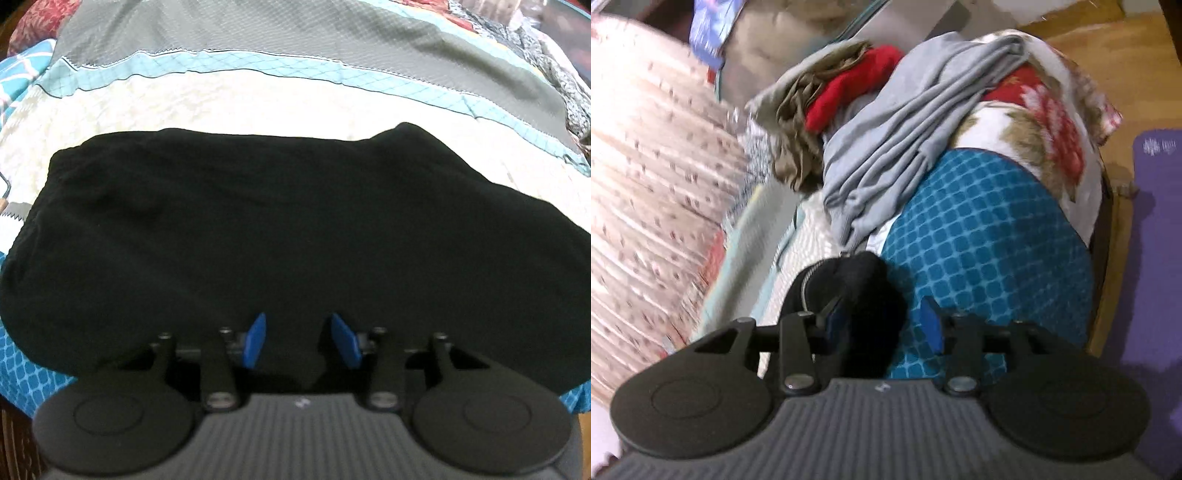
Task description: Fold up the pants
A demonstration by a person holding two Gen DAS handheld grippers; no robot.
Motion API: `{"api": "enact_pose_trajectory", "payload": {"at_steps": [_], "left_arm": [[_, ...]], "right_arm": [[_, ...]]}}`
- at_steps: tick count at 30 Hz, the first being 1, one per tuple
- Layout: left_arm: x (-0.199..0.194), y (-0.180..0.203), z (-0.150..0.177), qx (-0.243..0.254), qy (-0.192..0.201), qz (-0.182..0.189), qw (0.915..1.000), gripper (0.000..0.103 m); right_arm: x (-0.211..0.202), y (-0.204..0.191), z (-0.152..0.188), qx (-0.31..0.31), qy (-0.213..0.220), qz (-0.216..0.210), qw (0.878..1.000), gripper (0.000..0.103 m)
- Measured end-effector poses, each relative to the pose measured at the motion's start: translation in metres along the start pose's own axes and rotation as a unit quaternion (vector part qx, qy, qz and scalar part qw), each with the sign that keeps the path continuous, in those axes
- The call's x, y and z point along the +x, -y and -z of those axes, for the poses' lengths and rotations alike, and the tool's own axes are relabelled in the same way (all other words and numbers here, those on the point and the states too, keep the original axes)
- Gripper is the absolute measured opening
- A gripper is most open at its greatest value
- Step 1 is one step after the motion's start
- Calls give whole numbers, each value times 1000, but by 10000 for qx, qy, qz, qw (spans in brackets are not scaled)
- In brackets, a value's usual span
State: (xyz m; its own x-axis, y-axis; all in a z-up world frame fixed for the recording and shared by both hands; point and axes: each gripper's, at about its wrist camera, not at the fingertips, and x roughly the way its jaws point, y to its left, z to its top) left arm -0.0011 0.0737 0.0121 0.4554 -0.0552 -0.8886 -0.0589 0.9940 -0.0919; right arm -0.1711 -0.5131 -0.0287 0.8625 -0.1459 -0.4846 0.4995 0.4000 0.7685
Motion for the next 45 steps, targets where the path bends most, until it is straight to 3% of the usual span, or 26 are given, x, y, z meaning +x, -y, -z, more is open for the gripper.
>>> {"api": "enact_pose_trajectory", "payload": {"at_steps": [6,10,19,20,21,22,24,27,29,31,33,35,38,40,41,42,45], "left_arm": [[-1,-1,0,-22,-16,5,10000,44],[2,2,-3,-46,-10,37,10000,44],[4,2,-3,-37,27,76,10000,44],[4,3,-3,-9,30,57,10000,44],[4,4,-3,-1,33,46,10000,44],[4,5,-3,-10,36,55,10000,42],[0,2,-4,-89,40,189,9998,41],[-15,-5,-4,-320,167,645,9973,40],[-25,-7,-5,-353,337,855,9951,40],[-35,-6,-6,-350,499,1024,9929,40],[-41,-4,-7,-318,603,1206,9904,41],[-44,-1,-5,-232,644,1332,9887,42],[-43,1,-1,-108,595,1340,9891,43],[-42,0,4,-100,538,1339,9895,44],[-41,-2,6,-116,500,1342,9896,44],[-39,-4,7,-139,459,1338,9898,44],[-33,-7,9,-232,345,1351,9900,44]], "right_arm": [[17,-10,2,28,-165,-204,9997,49],[33,-30,6,-257,-233,125,9993,52],[28,-17,7,376,-45,57,9993,52],[31,-20,7,295,-99,81,9995,51],[34,-28,6,115,-186,143,9997,33],[37,-34,5,-14,-315,92,9995,23],[30,-57,4,-297,-222,-64,9993,20],[13,-108,14,-1279,30,-440,9908,20],[2,-149,35,-2324,59,-780,9695,20],[-1,-183,68,-3488,-68,-1021,9316,20],[2,-207,114,-4737,-442,-1161,8719,22],[13,-215,166,-5799,-1025,-1165,7998,27],[28,-201,233,-6798,-1755,-981,7053,39],[18,-194,255,-7298,-1525,-894,6604,55],[10,-194,256,-7368,-1492,-1006,6518,58],[4,-196,250,-7302,-1562,-1112,6557,61],[-7,-205,221,-6845,-1772,-1423,6927,61]]}}
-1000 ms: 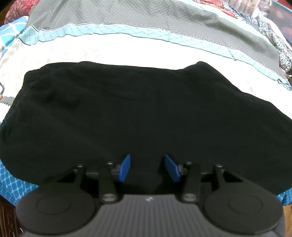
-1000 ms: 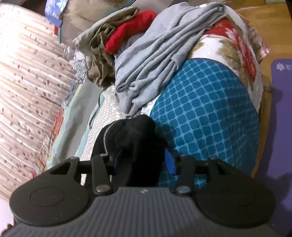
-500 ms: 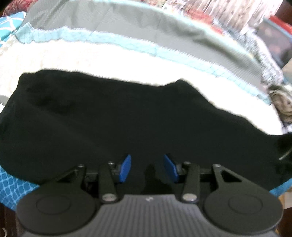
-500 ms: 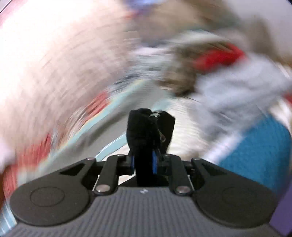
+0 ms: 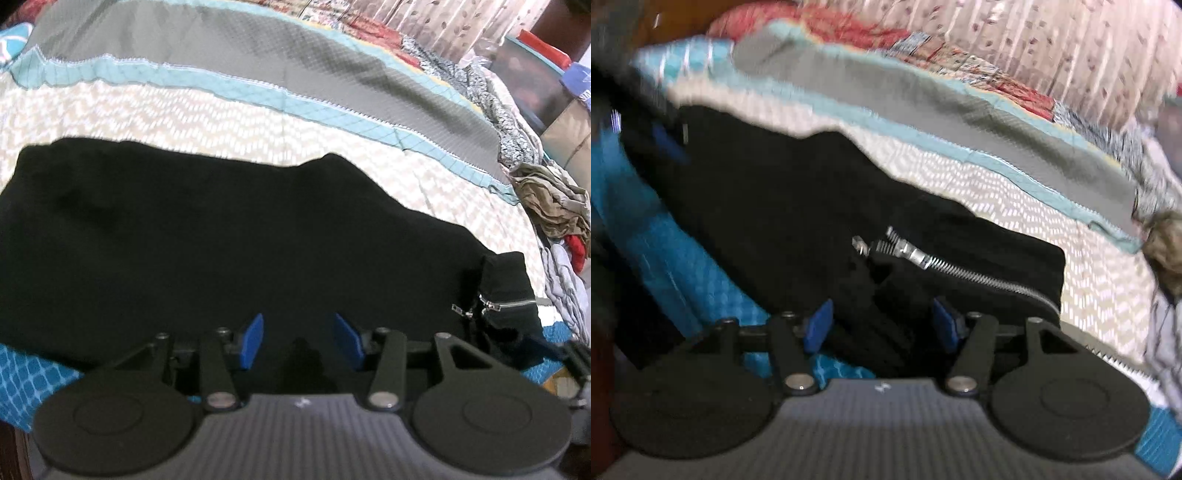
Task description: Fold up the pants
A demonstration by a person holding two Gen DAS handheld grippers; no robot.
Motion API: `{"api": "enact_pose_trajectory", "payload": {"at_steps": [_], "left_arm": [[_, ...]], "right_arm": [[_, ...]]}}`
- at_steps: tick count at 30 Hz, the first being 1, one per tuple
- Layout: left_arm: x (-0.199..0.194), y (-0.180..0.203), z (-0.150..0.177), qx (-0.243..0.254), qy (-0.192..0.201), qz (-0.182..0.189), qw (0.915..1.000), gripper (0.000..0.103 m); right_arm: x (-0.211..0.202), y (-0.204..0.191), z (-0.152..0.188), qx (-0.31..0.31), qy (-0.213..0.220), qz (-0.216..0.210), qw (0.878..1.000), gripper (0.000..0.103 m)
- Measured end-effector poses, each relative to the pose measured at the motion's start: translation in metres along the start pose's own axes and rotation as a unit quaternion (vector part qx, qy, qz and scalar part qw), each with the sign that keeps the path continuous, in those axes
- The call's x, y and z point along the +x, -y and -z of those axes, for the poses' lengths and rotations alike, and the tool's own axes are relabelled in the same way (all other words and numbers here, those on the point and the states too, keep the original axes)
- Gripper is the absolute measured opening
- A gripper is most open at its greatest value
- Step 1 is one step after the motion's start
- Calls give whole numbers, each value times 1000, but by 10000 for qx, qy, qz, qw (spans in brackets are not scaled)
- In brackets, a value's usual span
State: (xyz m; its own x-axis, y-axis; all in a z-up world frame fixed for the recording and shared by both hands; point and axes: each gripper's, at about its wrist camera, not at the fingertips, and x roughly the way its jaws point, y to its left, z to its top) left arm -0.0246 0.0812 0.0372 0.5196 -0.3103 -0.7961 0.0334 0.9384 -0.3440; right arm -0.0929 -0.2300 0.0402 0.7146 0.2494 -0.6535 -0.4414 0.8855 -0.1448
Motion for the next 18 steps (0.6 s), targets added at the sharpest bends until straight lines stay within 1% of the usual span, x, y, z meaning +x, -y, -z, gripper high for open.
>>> {"api": "enact_pose_trajectory", "payload": {"at_steps": [2,3,4,5,6,7,8,9,10,11,12,13,14,16,18], "left_arm": [[3,-1,2,-38,-40,46,10000,44],[3,-1,3,-28,-49,62,10000,44],[3,0,3,-2,-50,72,10000,44],[2,0,4,28,-40,76,10000,44],[1,0,5,49,-23,78,10000,44],[1,1,4,61,-15,80,9999,44],[1,0,4,57,-12,64,10000,44],[0,0,4,42,-11,43,10000,44],[-1,-1,4,29,-5,26,10000,44],[-2,-3,4,12,13,5,10000,44],[-3,-4,5,-4,34,-11,10000,44],[-5,-6,5,-17,54,-26,10000,44],[-8,-9,6,-26,74,-41,10000,44],[-11,-13,7,-34,106,-43,9999,44],[-17,-18,9,-54,156,-29,9999,45]], "right_arm": [[-9,14,-7,471,190,-165,9986,60],[-11,23,-12,811,297,-299,9958,60],[-11,32,-12,1126,395,-416,9920,58],[-10,42,-14,1511,505,-526,9858,55],[-5,47,-16,1817,568,-601,9799,48],[-3,48,-12,2070,586,-628,9746,44],[7,50,-10,2301,520,-588,9700,44],[19,47,-4,2442,366,-566,9674,41],[32,46,1,2517,107,-554,9662,38],[54,38,10,2484,-290,-479,9670,38],[61,29,16,2372,-266,-397,9703,38],[57,20,19,2246,-17,-310,9740,38],[57,15,15,2184,-67,-253,9755,38],[53,14,5,2331,-196,-255,9719,37],[45,19,-4,2519,-135,-259,9673,38]]}}
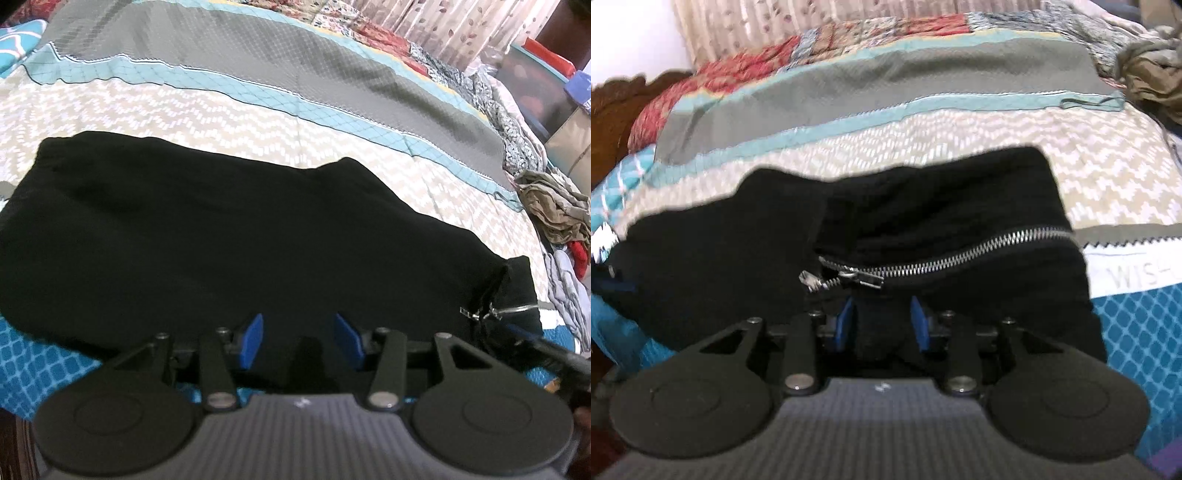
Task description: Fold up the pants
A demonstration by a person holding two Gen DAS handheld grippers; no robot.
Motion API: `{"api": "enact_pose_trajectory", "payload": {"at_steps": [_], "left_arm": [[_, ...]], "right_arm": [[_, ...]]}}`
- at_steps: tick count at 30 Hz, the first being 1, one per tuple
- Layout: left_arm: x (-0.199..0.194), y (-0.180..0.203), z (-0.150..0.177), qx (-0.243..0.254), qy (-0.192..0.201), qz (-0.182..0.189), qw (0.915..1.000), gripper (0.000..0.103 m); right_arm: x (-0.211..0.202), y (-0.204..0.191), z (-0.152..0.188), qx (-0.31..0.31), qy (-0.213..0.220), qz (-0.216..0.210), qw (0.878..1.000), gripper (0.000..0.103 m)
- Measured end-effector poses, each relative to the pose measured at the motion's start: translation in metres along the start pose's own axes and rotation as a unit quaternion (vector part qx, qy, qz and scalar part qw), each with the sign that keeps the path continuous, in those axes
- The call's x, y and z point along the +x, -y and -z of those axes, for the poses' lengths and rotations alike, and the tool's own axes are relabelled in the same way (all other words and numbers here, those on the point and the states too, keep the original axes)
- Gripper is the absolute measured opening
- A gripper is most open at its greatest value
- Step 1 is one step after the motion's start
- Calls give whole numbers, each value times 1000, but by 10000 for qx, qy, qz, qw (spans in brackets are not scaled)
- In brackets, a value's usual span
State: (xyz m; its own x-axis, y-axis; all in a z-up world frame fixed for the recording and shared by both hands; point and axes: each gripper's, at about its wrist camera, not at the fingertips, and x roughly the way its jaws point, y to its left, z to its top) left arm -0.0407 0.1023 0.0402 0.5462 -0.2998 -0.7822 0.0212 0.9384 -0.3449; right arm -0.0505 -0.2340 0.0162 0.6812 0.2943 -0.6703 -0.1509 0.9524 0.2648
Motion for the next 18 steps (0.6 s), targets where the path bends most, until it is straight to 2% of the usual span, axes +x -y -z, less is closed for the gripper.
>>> {"api": "enact_pose_trajectory", "payload": {"at_steps": [4,6,9,12,16,18], "left_arm": [[-22,-22,2,-120,279,128,9995,50],[-37,-39,4,-261,493,166,9983,51],[-59,-65,9,-491,803,135,9955,58],[-75,-99,15,-881,1045,-16,9906,61],[-80,-140,19,-1562,1135,-204,9810,64],[-80,-156,22,-1841,1157,-205,9759,65]], "right_arm": [[-28,-20,-11,180,565,-523,9969,39],[-29,-34,-16,111,593,-676,9959,39],[-22,-57,-15,-10,377,-823,9959,39],[-2,-73,-13,127,-27,-1054,9943,39],[24,-90,-12,226,-496,-1281,9903,39],[16,-93,-10,175,-575,-1297,9897,39]]}}
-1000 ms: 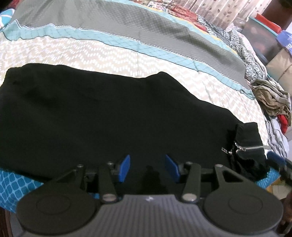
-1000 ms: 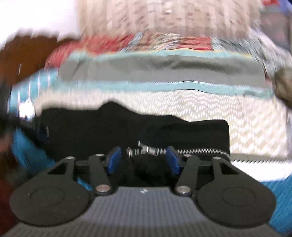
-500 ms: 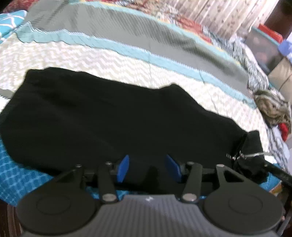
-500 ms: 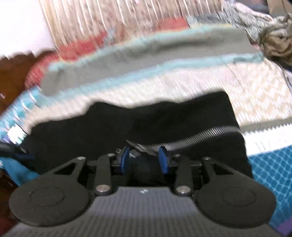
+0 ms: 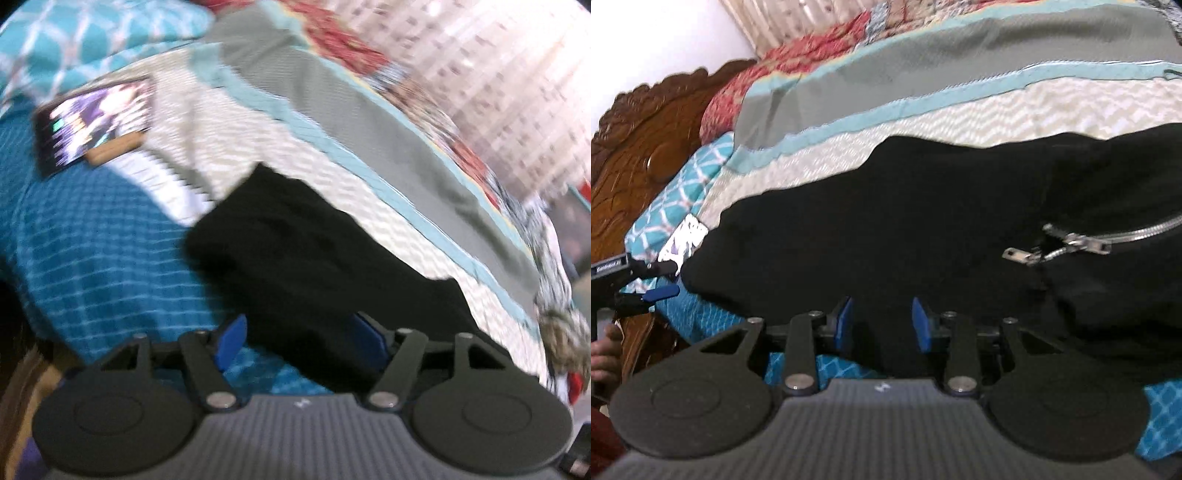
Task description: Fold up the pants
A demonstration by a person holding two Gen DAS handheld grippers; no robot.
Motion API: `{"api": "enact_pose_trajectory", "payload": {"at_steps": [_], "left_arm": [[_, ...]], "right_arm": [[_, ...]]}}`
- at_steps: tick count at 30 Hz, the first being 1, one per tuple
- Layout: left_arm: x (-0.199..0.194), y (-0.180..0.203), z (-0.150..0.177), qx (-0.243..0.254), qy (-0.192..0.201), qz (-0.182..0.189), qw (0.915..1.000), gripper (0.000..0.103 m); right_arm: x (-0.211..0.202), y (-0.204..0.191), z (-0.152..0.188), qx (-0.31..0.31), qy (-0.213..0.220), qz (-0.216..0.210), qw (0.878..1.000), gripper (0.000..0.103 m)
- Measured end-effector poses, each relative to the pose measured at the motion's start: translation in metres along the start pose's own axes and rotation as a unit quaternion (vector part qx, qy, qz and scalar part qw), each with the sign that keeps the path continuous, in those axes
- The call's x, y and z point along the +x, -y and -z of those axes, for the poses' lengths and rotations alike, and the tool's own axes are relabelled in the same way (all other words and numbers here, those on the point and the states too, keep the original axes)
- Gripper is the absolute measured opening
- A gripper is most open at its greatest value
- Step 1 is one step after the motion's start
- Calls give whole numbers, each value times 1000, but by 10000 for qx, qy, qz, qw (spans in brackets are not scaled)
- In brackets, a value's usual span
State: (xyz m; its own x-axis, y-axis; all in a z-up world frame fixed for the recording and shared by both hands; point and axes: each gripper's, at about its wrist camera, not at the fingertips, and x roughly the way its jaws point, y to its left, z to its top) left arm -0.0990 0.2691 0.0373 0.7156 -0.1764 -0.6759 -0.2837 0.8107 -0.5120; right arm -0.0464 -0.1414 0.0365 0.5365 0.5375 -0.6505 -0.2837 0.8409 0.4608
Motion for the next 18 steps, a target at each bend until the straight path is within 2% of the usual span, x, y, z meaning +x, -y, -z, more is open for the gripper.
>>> {"api": "enact_pose_trajectory", "payload": {"at_steps": [4,10,15,18], "left_arm": [[7,-22,-7,-298,42,-5,9995,74],[12,-43,-12,-642,138,167,9977,81],[21,-60,-14,-866,57,326,9957,84],[32,-66,-17,-1074,-54,575,9925,84]], "right_arm": [[0,-1,-9,137,-20,-11,9999,39],[18,-9,-24,704,-29,-352,9969,40],[33,-12,-8,859,-478,-391,9944,40],[38,-4,-1,1132,-716,-457,9899,39]]}}
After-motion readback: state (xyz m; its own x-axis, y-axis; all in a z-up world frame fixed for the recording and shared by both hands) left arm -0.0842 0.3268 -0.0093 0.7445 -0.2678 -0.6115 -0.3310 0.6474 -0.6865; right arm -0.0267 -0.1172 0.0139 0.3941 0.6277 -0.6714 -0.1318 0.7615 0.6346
